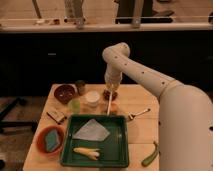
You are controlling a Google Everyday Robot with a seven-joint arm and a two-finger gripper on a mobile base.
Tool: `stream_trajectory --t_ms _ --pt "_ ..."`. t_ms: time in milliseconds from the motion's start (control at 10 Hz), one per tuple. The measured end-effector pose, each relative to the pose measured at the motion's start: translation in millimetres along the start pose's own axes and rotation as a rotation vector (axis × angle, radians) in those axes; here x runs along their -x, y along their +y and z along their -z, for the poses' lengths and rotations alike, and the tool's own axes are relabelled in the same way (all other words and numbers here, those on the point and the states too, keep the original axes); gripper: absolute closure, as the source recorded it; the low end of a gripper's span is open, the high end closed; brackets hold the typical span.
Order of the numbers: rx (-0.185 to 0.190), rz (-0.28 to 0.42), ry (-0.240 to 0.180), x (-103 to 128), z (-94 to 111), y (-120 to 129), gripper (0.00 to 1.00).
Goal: Place brush in purple bowl
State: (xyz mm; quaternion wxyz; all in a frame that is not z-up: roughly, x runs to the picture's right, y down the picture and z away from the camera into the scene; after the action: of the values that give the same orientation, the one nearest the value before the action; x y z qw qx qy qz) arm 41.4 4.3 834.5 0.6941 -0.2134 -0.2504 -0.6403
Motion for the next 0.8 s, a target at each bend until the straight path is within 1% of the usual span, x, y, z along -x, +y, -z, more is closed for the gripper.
stream_trajectory --t_ms 300,800 --pt "-0.008 0.027 0.003 9.7 2.6 -4.8 1.00" --pt "-0.009 0.028 0.003 9.7 2.8 -5.2 1.00"
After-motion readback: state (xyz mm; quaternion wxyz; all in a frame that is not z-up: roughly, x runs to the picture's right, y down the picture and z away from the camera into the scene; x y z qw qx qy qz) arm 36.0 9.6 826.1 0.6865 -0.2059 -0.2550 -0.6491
